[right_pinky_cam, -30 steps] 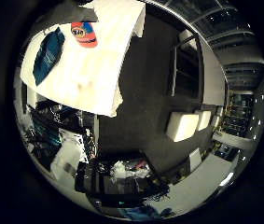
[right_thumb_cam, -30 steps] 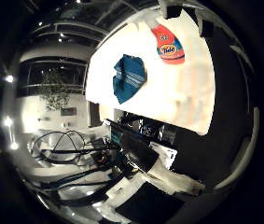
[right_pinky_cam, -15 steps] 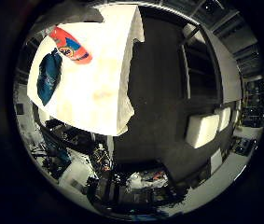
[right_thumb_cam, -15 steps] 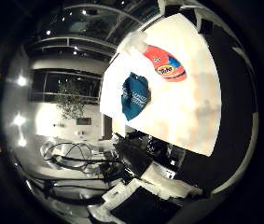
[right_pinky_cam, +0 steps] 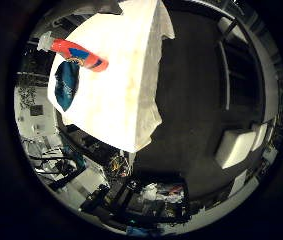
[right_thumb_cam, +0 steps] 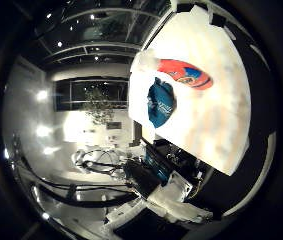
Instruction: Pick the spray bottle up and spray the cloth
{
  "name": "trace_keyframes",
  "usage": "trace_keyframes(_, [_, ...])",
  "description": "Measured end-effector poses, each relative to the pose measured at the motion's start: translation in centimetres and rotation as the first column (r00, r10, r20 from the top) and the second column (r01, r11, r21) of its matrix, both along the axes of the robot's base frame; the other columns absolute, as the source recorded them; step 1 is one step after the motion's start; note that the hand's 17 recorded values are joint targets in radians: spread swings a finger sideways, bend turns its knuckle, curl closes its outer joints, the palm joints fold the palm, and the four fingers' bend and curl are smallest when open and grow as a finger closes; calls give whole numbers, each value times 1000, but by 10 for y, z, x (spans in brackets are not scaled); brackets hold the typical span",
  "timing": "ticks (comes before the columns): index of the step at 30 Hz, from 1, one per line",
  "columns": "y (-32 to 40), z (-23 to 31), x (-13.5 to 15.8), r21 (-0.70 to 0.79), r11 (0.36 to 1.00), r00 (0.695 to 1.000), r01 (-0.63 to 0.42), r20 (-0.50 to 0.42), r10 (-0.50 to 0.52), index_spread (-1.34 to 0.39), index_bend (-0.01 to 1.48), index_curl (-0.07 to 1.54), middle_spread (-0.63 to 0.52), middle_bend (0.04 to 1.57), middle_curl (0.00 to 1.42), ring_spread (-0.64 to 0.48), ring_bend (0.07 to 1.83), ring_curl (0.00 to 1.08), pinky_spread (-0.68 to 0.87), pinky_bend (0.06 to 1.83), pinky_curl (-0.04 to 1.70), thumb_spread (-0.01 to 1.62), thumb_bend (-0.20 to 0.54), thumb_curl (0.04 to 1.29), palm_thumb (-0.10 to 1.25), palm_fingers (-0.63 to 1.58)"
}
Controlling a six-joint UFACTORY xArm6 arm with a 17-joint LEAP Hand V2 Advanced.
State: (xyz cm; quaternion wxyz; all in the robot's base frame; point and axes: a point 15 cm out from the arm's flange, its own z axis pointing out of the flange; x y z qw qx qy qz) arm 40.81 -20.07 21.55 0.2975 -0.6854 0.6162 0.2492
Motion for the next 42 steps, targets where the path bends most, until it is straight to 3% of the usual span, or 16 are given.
trace_keyframes(14, [32,-33,32,95,995,1000,-21,3,21,-262,148,264,64,346,359,138,562,236,354,694,157,982,-25,293,448,87])
trace_keyframes(24, [39,-44,69,72,996,996,53,74,-58,-251,150,265,95,331,356,168,500,235,367,586,196,997,-26,293,493,48])
trace_keyframes(42, [104,-89,81,114,980,981,161,87,-171,-229,147,254,129,289,350,184,426,247,376,491,263,1006,-25,293,508,29])
